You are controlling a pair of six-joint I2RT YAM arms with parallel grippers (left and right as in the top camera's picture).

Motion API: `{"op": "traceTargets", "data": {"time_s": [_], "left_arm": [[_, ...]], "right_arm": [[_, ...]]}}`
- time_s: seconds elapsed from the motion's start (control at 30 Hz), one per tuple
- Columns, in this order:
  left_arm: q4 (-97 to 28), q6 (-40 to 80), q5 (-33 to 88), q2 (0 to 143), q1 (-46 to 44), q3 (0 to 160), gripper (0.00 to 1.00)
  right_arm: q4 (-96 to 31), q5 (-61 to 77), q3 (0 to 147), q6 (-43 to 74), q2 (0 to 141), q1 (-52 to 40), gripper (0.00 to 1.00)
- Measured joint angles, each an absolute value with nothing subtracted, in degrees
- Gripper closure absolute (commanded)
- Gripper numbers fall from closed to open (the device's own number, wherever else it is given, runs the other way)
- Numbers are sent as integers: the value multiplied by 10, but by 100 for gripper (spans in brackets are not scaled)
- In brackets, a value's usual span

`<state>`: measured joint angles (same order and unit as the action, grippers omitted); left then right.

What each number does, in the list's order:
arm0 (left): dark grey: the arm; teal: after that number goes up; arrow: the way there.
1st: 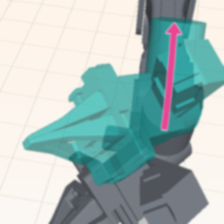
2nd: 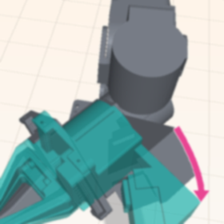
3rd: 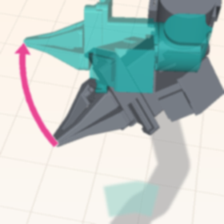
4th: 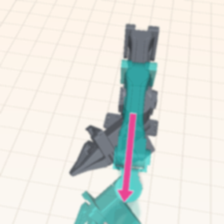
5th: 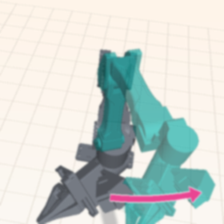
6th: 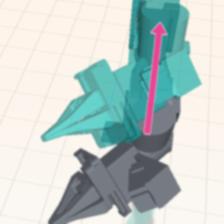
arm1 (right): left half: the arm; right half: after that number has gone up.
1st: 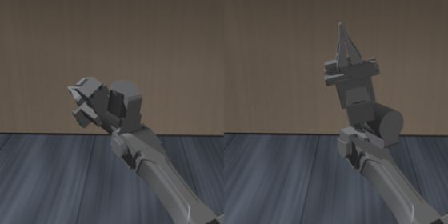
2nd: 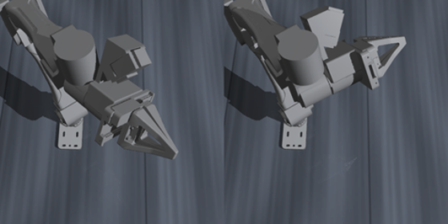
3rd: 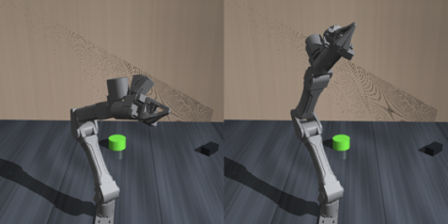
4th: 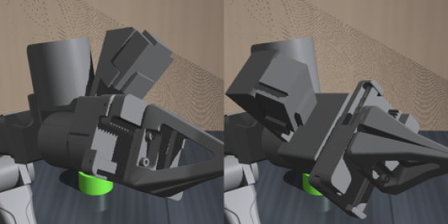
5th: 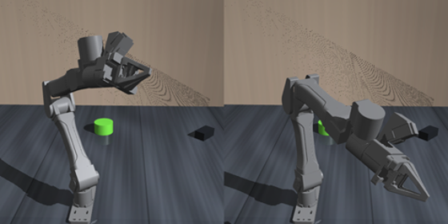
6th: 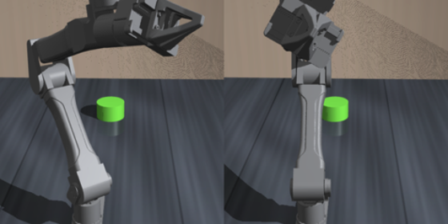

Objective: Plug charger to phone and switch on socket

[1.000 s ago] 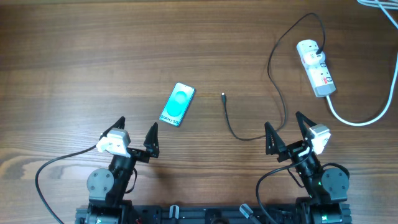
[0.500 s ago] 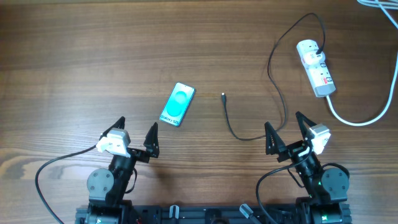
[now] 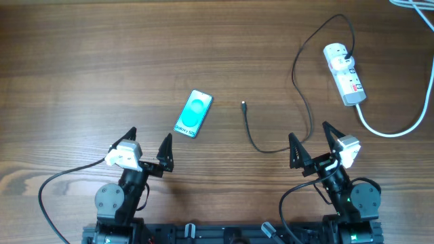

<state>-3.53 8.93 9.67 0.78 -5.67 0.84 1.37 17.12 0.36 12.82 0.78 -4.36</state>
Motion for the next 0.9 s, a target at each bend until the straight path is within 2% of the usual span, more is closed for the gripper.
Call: {"op": "traceTargets", "data": {"time_s": [0.33,0.53,0.67,0.77,0.9], "left_arm": [[4,89,97,8,-57,8,0],[-77,90,97,8,-57,42,0],[-130,90,96,27,-57,128,0],[-187,90,95,145,-57,253,0],[-328,90,95,395,-57,490,0]], "right_arm": [[13,171,4,133,8,-44,0],[-41,176,17,131,26,-44,0],[-48,180,73,128,74,-44,0],[-96,184,174,124,181,-44,0],[-198,201,344,103,367,-44,0]]}}
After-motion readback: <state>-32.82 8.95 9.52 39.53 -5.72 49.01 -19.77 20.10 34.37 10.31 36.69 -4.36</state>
